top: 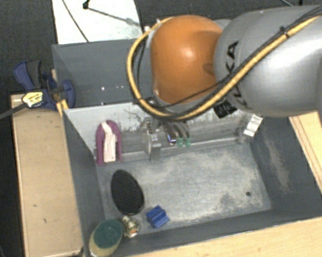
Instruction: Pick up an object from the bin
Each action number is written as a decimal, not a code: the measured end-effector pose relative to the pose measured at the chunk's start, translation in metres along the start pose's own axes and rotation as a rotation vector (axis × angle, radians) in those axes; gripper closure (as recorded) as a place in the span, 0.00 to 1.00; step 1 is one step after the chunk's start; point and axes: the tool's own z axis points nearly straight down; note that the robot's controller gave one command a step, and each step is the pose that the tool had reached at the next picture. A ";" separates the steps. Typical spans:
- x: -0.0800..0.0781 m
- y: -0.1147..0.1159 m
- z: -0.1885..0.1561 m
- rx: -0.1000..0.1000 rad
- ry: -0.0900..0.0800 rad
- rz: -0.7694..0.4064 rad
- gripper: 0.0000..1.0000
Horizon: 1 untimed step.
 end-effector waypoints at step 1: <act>0.017 0.002 0.069 0.004 0.015 0.100 1.00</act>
Offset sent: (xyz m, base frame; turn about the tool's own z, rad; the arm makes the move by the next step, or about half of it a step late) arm -0.0151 0.0020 -0.0663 0.1007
